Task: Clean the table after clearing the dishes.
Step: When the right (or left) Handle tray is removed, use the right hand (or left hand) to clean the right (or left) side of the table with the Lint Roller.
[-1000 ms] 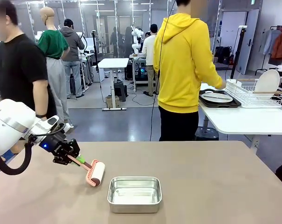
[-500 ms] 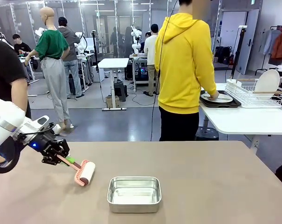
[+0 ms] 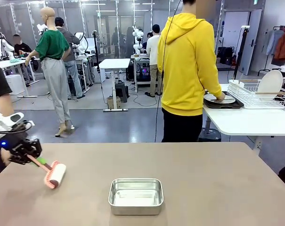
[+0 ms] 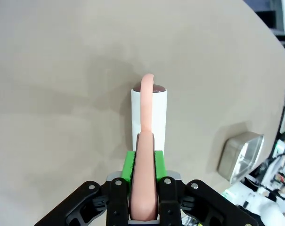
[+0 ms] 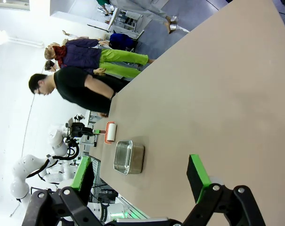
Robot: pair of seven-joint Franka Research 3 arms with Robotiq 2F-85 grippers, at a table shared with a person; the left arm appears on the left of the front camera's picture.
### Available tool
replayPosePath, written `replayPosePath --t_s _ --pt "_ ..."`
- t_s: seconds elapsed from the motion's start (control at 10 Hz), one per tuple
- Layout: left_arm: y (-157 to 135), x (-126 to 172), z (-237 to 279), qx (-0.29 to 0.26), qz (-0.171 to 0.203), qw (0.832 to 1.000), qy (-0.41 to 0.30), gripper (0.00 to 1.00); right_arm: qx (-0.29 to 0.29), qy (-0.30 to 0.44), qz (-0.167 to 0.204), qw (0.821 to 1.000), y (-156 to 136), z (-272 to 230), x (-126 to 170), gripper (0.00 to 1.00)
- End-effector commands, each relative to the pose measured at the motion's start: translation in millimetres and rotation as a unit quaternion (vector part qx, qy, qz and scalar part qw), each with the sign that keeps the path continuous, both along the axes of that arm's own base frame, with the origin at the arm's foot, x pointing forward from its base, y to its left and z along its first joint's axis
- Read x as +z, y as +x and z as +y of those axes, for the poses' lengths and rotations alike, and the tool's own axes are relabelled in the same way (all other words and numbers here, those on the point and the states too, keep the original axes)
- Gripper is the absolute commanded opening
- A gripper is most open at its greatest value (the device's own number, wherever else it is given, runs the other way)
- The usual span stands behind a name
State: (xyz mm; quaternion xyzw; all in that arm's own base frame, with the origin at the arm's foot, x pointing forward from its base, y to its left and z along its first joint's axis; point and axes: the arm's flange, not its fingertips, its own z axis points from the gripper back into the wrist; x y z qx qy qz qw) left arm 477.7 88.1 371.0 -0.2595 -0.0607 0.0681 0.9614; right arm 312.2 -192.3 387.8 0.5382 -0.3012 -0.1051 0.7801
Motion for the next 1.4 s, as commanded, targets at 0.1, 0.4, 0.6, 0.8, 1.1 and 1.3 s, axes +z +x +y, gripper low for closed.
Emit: replayPosePath --t_s 0.1,0.4,0.6,0.8,1.1,1.3 --pt "-33 -1 20 0.042 0.016 0.994 0.096 0.21 -0.001 0.007 0.006 1.0 -1 2 4 1.0" --pt "-47 36 17 0.027 -0.018 0.99 0.134 0.21 -0.001 0.007 0.006 1.0 -1 2 4 1.0" --pt "-67 80 -1 -0.029 -0.07 0.99 0.122 0.21 -0.001 0.007 0.006 1.0 -1 2 4 1.0" --pt "-85 103 -9 -0.037 -0.106 0.984 0.138 0.21 -0.001 0.007 0.006 1.0 -1 2 4 1.0" --pt "-66 98 -9 -0.025 -0.086 0.987 0.133 0.21 -0.001 0.007 0.006 1.0 -1 2 4 1.0" --pt "-66 98 -9 -0.025 -0.086 0.987 0.133 0.21 -0.001 0.007 0.006 1.0 -1 2 4 1.0"
